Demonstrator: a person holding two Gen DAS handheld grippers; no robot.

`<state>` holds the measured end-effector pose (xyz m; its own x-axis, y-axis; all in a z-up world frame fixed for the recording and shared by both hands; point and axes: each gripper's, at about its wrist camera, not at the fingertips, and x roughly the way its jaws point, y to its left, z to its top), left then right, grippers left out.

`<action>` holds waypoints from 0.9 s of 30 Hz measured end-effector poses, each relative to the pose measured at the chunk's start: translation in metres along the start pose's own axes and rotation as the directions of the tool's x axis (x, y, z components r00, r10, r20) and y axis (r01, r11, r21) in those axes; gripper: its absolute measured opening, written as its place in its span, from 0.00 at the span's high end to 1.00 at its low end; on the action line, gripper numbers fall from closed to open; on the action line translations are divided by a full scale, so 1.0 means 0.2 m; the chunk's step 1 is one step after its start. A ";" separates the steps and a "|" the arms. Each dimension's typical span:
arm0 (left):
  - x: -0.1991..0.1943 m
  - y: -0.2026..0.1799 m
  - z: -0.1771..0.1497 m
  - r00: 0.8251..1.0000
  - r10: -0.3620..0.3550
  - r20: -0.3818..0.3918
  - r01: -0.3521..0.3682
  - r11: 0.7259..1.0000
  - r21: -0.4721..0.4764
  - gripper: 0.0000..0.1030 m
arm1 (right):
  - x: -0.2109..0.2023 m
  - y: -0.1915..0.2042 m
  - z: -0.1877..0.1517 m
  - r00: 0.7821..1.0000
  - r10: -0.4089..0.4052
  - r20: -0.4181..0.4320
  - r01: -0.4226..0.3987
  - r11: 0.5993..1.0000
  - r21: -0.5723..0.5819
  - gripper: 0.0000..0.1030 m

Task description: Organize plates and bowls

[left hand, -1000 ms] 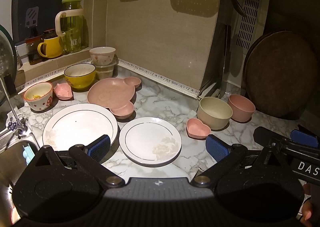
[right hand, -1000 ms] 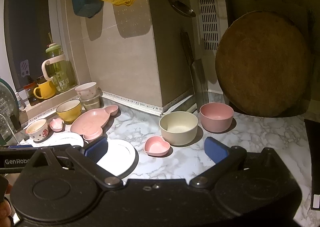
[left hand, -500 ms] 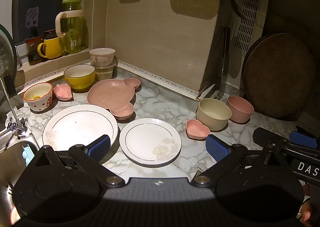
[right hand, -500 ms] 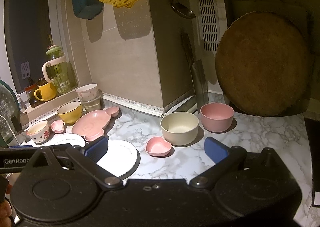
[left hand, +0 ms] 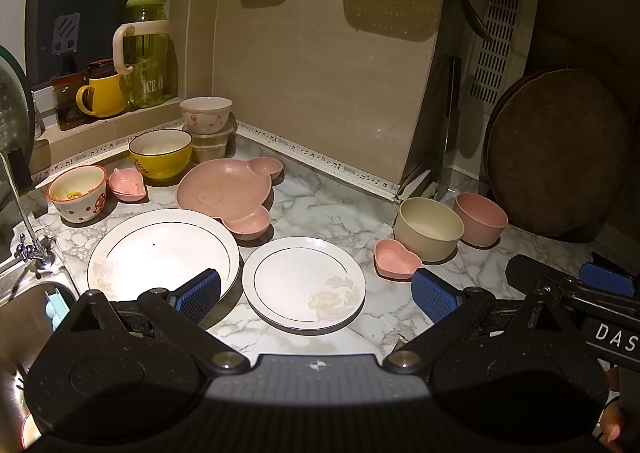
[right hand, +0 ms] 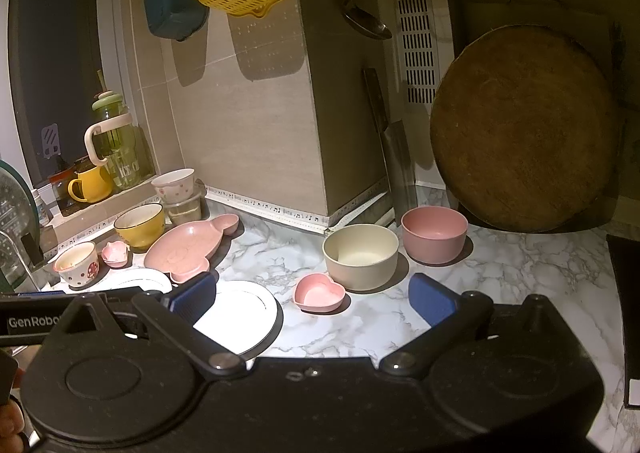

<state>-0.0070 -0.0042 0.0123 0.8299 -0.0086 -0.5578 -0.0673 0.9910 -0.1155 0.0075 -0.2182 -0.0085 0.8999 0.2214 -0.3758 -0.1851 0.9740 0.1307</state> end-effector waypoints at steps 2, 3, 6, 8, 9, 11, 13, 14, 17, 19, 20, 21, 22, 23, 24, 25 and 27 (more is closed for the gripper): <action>0.00 0.00 0.00 1.000 0.000 -0.001 0.000 1.000 -0.001 0.01 | 0.00 0.00 0.00 1.000 0.000 0.000 0.000 1.000 0.000 0.00; 0.00 0.00 0.00 1.000 0.001 -0.001 -0.001 1.000 -0.001 0.01 | 0.00 0.00 0.00 1.000 0.000 0.001 0.000 1.000 0.000 0.00; 0.00 0.00 0.00 1.000 0.000 0.001 0.000 1.000 0.000 0.01 | 0.00 0.00 0.00 1.000 -0.001 0.002 0.001 1.000 -0.001 0.01; 0.00 0.01 0.00 1.000 0.002 0.000 -0.002 1.000 0.000 0.01 | 0.00 0.01 0.00 1.000 0.000 0.002 0.000 1.000 -0.003 0.01; 0.00 0.02 0.00 1.000 0.001 -0.001 -0.001 1.000 -0.001 0.01 | 0.00 0.01 0.00 1.000 0.000 0.000 0.000 1.000 -0.003 0.01; 0.00 0.02 0.00 1.000 0.000 -0.002 0.000 1.000 -0.003 0.01 | 0.00 0.01 0.00 1.000 0.000 0.001 0.000 1.000 -0.002 0.01; 0.01 0.04 0.00 1.000 -0.002 -0.003 0.002 1.000 -0.005 0.01 | 0.00 0.02 0.00 1.000 -0.001 0.000 0.001 1.000 -0.002 0.01; 0.01 0.04 0.00 1.000 -0.003 -0.005 0.003 1.000 -0.006 0.01 | 0.01 0.02 0.00 1.000 -0.001 -0.001 0.001 1.000 -0.001 0.01; 0.02 0.06 0.00 1.000 -0.004 -0.008 0.004 1.000 -0.011 0.01 | 0.01 0.04 0.00 1.000 -0.001 -0.004 0.001 1.000 -0.001 0.01; 0.02 0.07 -0.01 1.000 -0.006 -0.010 0.006 1.000 -0.013 0.01 | 0.01 0.04 0.00 1.000 -0.001 -0.005 0.001 1.000 -0.001 0.01; 0.02 0.07 -0.01 1.000 -0.008 -0.011 0.008 1.000 -0.015 0.01 | 0.02 0.05 0.00 1.000 -0.001 -0.007 0.001 1.000 -0.001 0.01; 0.02 0.08 -0.01 1.000 -0.009 -0.012 0.009 1.000 -0.016 0.01 | 0.02 0.06 0.00 1.000 -0.001 -0.009 0.001 1.000 -0.001 0.01; 0.02 0.08 -0.01 1.000 -0.010 -0.012 0.010 1.000 -0.016 0.01 | 0.02 0.07 0.00 1.000 0.000 -0.009 0.000 1.000 -0.002 0.01; 0.02 0.08 -0.01 1.000 -0.010 -0.012 0.010 1.000 -0.017 0.01 | 0.02 0.08 0.00 1.000 0.001 -0.008 -0.001 1.000 -0.005 0.01; 0.02 0.08 -0.01 1.000 -0.011 -0.011 0.011 1.000 -0.018 0.01 | 0.02 0.09 0.00 1.000 0.001 -0.007 -0.001 1.000 -0.008 0.01; 0.02 0.09 -0.01 1.000 -0.014 -0.010 0.014 1.000 -0.019 0.01 | 0.02 0.09 0.00 1.000 0.002 -0.006 -0.002 1.000 -0.010 0.01; 0.02 0.09 -0.01 1.000 -0.019 -0.005 0.019 1.000 -0.020 0.01 | 0.02 0.09 0.00 1.000 0.002 -0.002 -0.002 1.000 -0.014 0.01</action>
<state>-0.0057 0.0132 0.0050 0.8285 -0.0279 -0.5593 -0.0630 0.9878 -0.1425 0.0080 -0.1988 -0.0076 0.8986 0.2234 -0.3775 -0.1925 0.9741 0.1184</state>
